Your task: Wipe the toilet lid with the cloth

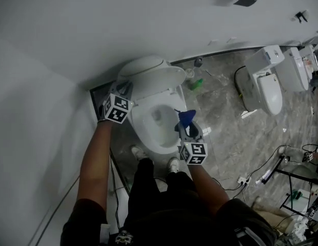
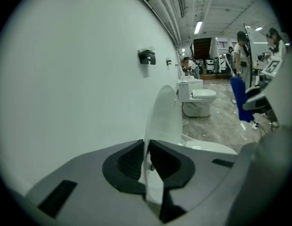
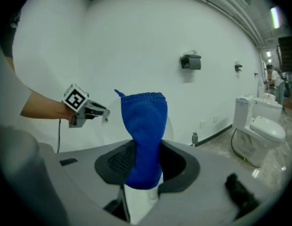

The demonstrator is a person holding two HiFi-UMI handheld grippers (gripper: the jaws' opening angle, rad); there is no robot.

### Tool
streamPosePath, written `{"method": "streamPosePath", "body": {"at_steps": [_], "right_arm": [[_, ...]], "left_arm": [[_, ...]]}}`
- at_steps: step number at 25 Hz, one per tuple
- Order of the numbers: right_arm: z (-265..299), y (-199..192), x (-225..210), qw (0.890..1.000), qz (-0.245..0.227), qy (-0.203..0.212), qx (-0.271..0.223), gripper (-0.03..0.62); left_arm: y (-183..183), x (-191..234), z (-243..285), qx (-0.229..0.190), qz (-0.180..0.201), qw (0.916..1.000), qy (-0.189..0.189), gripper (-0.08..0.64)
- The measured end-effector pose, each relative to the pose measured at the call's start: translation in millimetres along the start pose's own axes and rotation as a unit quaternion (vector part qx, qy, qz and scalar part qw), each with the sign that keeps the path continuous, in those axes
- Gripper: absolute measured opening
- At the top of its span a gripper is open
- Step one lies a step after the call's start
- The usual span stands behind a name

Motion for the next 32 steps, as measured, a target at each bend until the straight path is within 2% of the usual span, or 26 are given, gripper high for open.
{"method": "streamPosePath", "body": {"at_steps": [7, 14, 17, 20, 24, 32], "right_arm": [[-48, -32, -61, 1.0, -0.009, -0.003, 0.025, 0.137], [-88, -47, -119, 0.999, -0.028, -0.002, 0.022, 0.137], [-95, -56, -136, 0.999, -0.041, -0.001, 0.019, 0.137], [-106, -72, -148, 0.999, -0.043, -0.005, 0.023, 0.137], [-121, -89, -150, 0.999, -0.032, -0.014, 0.021, 0.137], [-121, -146, -127, 0.998, -0.045, 0.02, 0.046, 0.137]], "left_arm": [[-20, -87, -55, 0.024, 0.026, 0.9994, -0.002, 0.048], [-58, -177, -82, 0.09, 0.109, 0.9899, 0.003, 0.044], [-79, -209, -88, 0.111, 0.158, 0.9812, -0.01, 0.044], [-109, -254, -92, 0.134, 0.201, 0.9696, -0.041, 0.058], [-141, -292, -94, 0.149, 0.233, 0.9581, -0.075, 0.079], [-197, -348, -79, 0.173, 0.294, 0.9309, -0.132, 0.114]]}}
Point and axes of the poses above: the fingertips, and each gripper's own axes: z forward along the fingers, x to its left, y out of its top, the point moved 1 cm from there along -z, backward along the fingers, and after that the axes turned 3 degrees about -x, right-handed, at the moved point
